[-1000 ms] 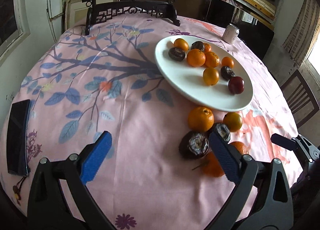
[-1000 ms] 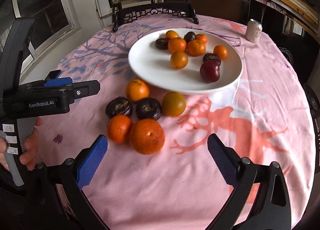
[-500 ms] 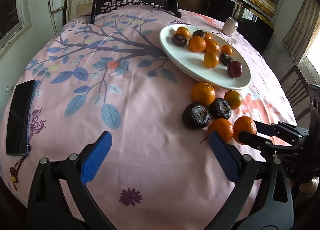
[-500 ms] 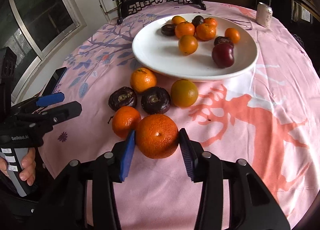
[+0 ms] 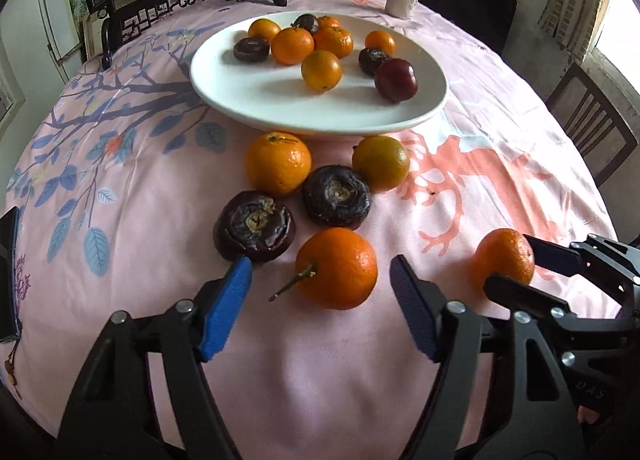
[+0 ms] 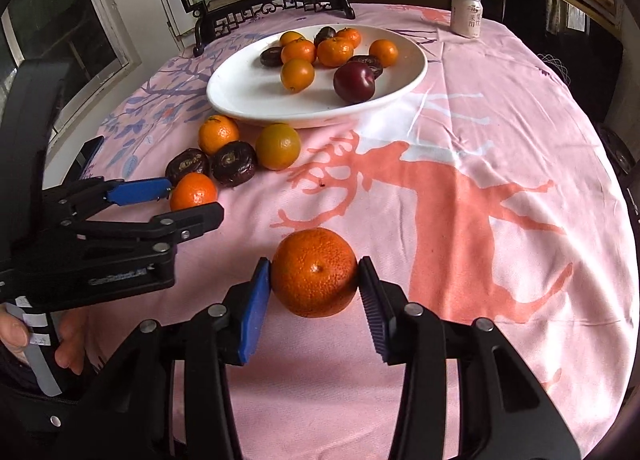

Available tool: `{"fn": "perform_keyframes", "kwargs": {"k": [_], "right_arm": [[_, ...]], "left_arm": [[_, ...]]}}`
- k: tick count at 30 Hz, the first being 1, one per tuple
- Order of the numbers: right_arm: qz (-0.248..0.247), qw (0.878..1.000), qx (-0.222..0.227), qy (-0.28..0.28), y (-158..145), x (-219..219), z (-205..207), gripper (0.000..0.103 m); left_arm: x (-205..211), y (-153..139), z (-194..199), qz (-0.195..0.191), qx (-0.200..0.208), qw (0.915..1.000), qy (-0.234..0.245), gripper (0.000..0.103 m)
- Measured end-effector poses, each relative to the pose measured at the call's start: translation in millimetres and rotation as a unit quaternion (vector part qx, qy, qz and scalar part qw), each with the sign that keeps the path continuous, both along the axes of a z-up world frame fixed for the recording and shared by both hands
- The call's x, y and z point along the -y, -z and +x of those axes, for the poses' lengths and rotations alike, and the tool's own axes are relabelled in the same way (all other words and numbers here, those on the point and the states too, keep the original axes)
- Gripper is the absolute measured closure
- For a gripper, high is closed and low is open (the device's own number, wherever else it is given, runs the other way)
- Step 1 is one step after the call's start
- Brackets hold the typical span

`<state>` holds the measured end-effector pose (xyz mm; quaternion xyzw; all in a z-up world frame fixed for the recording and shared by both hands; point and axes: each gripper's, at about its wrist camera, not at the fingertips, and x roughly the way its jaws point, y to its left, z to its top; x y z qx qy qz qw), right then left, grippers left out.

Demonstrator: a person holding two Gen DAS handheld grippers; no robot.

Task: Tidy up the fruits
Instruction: 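Grasp a tangerine with the right gripper while the left grasps a stemmed orange, then carry both fruits onto the white plate and open both grippers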

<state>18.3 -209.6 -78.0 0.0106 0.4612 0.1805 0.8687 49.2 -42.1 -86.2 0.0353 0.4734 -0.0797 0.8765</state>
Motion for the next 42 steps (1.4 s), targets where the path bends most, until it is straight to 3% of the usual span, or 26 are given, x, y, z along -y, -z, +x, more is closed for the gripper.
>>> {"fn": "perform_keyframes", "kwargs": {"k": [3,6,30,35,42], "right_arm": [[0.004,1.000,0.002,0.000,0.1,2.4,-0.5,0.058],[0.003,1.000,0.004,-0.002,-0.4,1.4,-1.5,0.058],[-0.004,1.000,0.020,-0.001,-24.1,-20.4,10.6,0.058],[-0.009,0.999,0.035,-0.025,-46.8,-30.8,42.7,0.058],[-0.031,0.998,0.049,-0.003,-66.5,-36.6,150.8,0.058]], "left_arm": [[7.7,0.8,-1.1,0.024,0.010,0.9996,-0.008,0.034],[8.1,-2.9,-6.9,0.021,0.010,0.9997,0.002,0.064],[-45.2,-36.1,-17.6,-0.051,0.016,0.9986,0.000,0.065],[-59.2,-60.0,24.4,-0.059,0.019,0.9981,0.004,0.065],[-62.7,-74.2,145.4,-0.049,0.006,0.9984,-0.029,0.065]]}}
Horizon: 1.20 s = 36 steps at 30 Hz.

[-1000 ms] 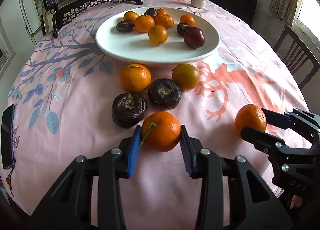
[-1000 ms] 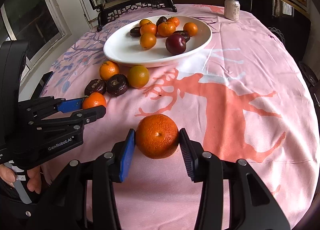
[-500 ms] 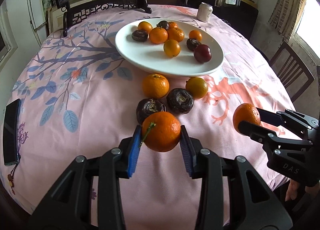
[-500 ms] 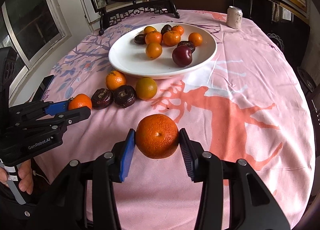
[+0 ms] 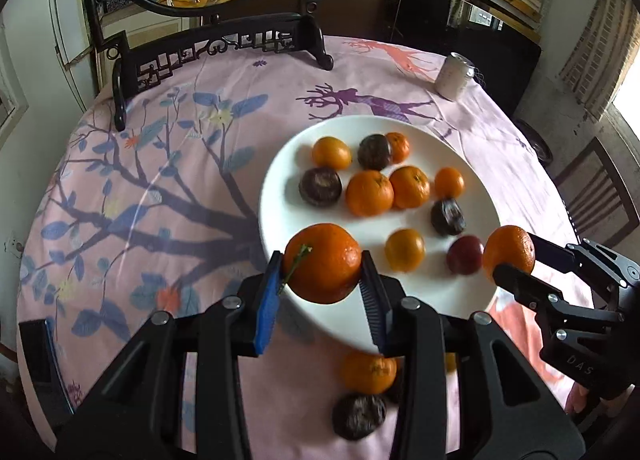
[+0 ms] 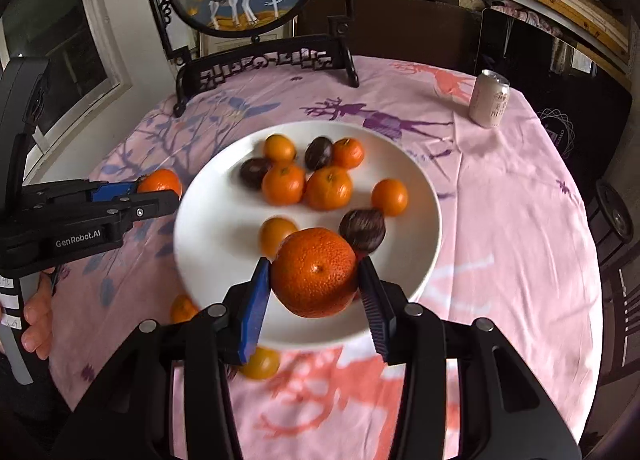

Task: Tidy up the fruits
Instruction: 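Carry both fruits onto the white plate and open both grippers, then grasp the yellow-orange citrus with the right gripper while the left grasps a passion fruit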

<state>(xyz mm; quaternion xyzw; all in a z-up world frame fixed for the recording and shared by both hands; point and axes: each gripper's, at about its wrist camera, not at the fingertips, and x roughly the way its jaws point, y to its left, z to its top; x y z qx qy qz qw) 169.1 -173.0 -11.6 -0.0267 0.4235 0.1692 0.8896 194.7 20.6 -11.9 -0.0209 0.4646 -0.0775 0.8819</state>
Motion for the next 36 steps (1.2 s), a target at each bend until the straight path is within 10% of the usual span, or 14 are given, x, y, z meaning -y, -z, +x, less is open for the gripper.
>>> {"fn": "perform_keyframes", "kwargs": {"k": [11,15,36], "right_arm": [[-0.011,0.999,-0.040,-0.016,29.8,-13.7,58.7,0.057],[-0.055,0.998,-0.008,-0.006,25.7,-17.3,52.4,0.039],[-0.026,0.999,0.012,0.027,-1.4,-1.8,-28.6,0.033]], "left_arm": [[15.3,30.0,58.8,0.010,-0.035,0.9993,0.008,0.064],[14.2,25.4,59.3,0.022,-0.016,0.9995,-0.014,0.010],[22.0,-21.6,-35.3,-0.007,0.053,0.9985,0.004,0.005]]}}
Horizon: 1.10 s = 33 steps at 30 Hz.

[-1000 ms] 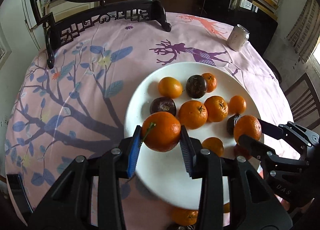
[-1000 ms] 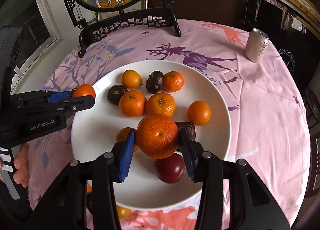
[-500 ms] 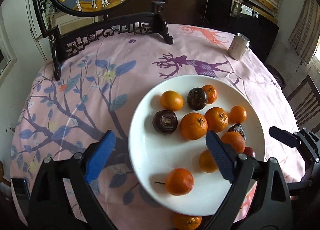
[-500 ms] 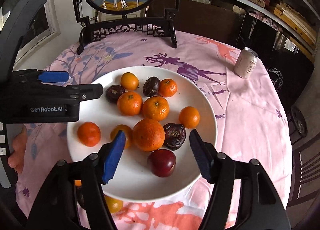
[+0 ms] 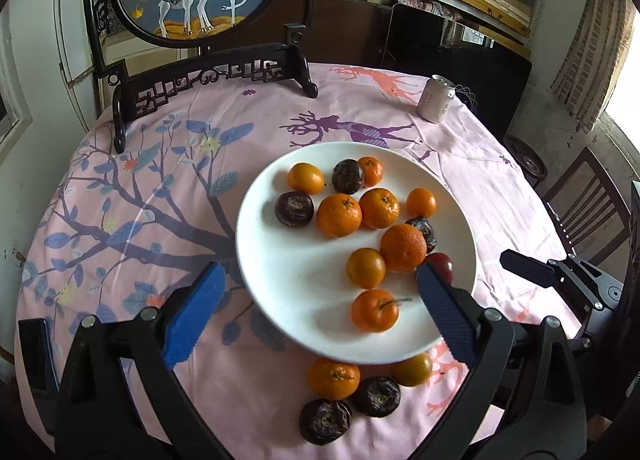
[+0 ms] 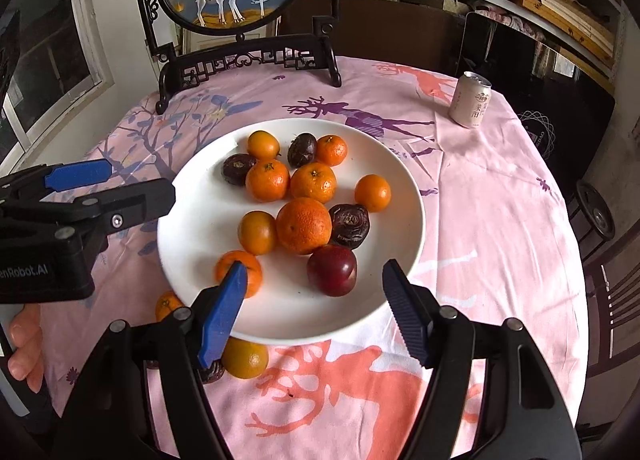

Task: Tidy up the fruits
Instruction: 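Grasp the yellow-orange citrus with the right gripper while the left grasps a passion fruit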

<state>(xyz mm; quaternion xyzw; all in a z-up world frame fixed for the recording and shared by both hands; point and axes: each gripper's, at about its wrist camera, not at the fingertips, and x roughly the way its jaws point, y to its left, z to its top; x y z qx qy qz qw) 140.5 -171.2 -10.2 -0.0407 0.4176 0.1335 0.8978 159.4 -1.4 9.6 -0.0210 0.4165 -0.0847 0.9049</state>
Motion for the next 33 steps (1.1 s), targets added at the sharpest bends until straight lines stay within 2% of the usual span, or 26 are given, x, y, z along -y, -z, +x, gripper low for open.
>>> {"fn": "perform_keyframes", "kwargs": {"k": [6,13,21,25,27,33], "right_arm": [[0.018,1.000,-0.005,0.006,4.8,1.0,-38.2,0.033],[0.039,0.999,-0.027,-0.006,27.4,-1.3,-83.0,0.033],[0.048,0.998,-0.027,-0.009,50.1,-11.2,-72.0,0.033],[0.067,0.997,-0.033,-0.008,55.4,-10.6,-57.2,0.045],[0.070,0.997,-0.041,-0.009,60.4,-12.9,-49.8,0.059],[0.073,0.996,-0.055,-0.022,67.5,-21.6,-36.3,0.061]], "left_arm": [[-2.9,8.3,-36.3,-0.003,-0.003,1.0000,0.004,0.005],[-26.2,34.3,-74.5,0.000,-0.011,0.9999,-0.008,0.005],[-57.8,61.9,-101.3,-0.009,-0.037,0.9986,-0.036,0.005],[-60.3,69.3,-110.4,-0.007,-0.042,0.9986,-0.032,0.005],[-59.5,70.9,-111.7,-0.008,-0.044,0.9985,-0.030,0.005],[-54.2,73.6,-111.4,-0.011,-0.049,0.9986,-0.016,0.005]]}}
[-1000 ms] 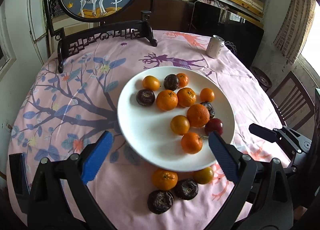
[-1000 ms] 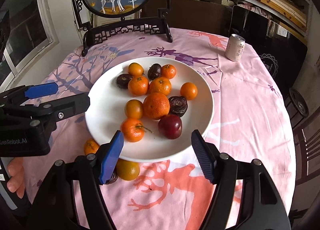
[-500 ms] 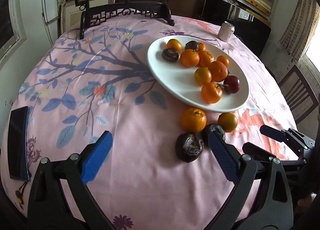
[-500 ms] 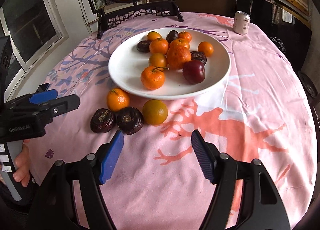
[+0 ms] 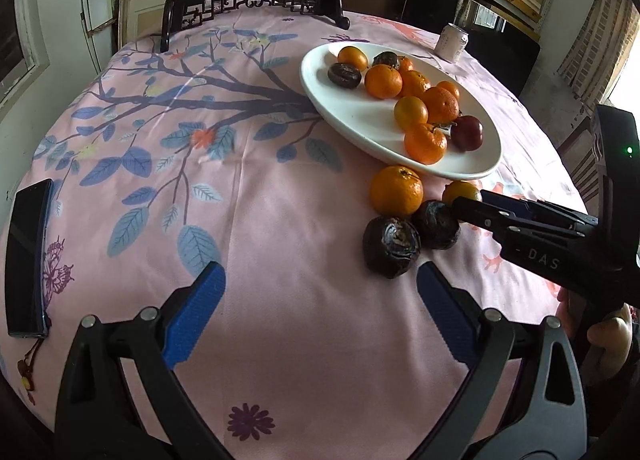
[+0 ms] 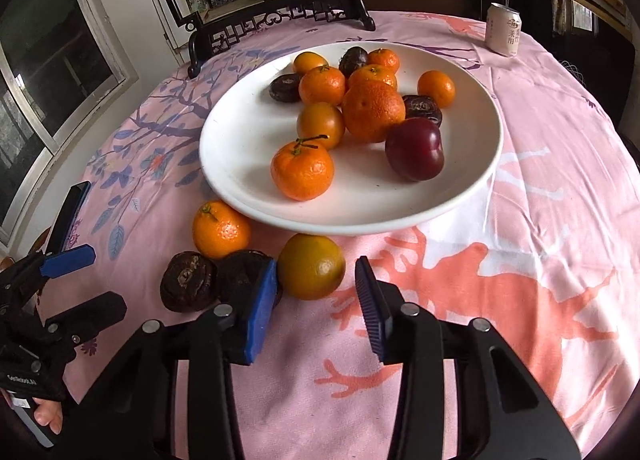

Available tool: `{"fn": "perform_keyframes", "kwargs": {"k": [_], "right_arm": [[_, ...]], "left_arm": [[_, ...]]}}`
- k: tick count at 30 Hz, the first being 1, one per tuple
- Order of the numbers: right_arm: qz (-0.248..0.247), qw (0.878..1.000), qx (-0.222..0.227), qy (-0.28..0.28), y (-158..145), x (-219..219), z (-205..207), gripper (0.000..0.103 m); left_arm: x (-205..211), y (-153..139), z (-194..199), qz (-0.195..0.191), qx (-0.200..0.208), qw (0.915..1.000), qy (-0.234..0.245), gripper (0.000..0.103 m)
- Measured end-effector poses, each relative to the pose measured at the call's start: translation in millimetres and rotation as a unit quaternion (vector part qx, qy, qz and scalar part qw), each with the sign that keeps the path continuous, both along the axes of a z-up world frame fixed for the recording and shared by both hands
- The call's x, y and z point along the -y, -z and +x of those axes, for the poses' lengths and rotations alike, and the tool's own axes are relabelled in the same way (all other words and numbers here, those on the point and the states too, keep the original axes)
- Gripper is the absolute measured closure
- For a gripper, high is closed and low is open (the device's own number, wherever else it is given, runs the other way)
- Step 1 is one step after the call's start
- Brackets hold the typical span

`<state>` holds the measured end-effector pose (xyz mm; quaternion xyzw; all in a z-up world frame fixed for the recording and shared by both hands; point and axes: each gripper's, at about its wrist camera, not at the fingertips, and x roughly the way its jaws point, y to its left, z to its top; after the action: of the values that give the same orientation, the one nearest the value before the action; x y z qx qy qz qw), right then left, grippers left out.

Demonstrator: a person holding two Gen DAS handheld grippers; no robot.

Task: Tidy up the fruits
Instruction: 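Grasp the yellow-orange citrus with the right gripper while the left grasps a passion fruit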

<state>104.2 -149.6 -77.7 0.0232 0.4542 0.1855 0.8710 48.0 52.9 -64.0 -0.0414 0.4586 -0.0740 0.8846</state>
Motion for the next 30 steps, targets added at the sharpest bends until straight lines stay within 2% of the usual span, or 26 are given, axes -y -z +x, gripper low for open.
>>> {"fn": "perform_keyframes", "kwargs": {"k": [2,3,6,10,14,15,17,18,19,22,24,26,30], "right_arm": [[0.009,1.000,-0.009,-0.003,3.2,-1.2,4.3,0.062],[0.018,1.000,-0.014,-0.006,4.2,-1.2,5.8,0.067],[0.017,1.000,-0.007,-0.003,-0.7,1.1,-0.1,0.067],[-0.043,0.999,0.009,0.012,-10.2,10.5,-25.5,0.067],[-0.054,0.998,-0.007,0.029,-4.1,32.7,-45.8,0.067],[-0.058,0.998,-0.007,0.032,-2.6,36.1,-49.1,0.067],[-0.057,0.998,-0.010,0.034,0.9,41.7,-52.4,0.067],[-0.053,0.998,-0.009,0.035,2.1,43.1,-53.0,0.067],[-0.052,0.998,-0.008,0.034,2.6,43.5,-52.9,0.067],[-0.061,0.998,-0.009,0.033,5.7,42.6,-49.2,0.066],[-0.059,0.997,-0.016,0.036,10.9,42.5,-46.1,0.066],[-0.054,0.998,-0.013,0.039,11.5,43.2,-45.2,0.067],[-0.044,0.998,-0.003,0.040,3.4,43.3,-48.7,0.067]], "left_arm": [[4.6,1.4,1.1,0.001,-0.002,1.0000,0.008,0.005],[7.3,2.3,2.1,0.003,-0.003,0.9999,0.011,0.005],[15.1,6.5,6.0,0.014,-0.007,0.9997,0.018,0.005],[25.7,10.7,12.2,0.022,-0.011,0.9993,0.028,0.005],[38.0,13.9,18.2,0.041,-0.006,0.9985,0.036,0.006],[40.4,15.2,19.6,0.043,-0.005,0.9984,0.037,0.008],[44.7,19.4,22.9,0.044,-0.013,0.9980,0.043,0.023],[46.4,23.0,25.3,0.044,-0.021,0.9977,0.046,0.036],[47.3,26.0,26.9,0.042,-0.027,0.9976,0.049,0.040],[53.7,25.5,26.3,0.055,-0.015,0.9969,0.054,0.050],[55.8,26.8,26.8,0.059,-0.010,0.9967,0.056,0.051],[54.9,26.5,27.0,0.055,-0.006,0.9971,0.053,0.062],[46.5,22.6,24.8,0.036,-0.008,0.9982,0.048,0.063]]}}
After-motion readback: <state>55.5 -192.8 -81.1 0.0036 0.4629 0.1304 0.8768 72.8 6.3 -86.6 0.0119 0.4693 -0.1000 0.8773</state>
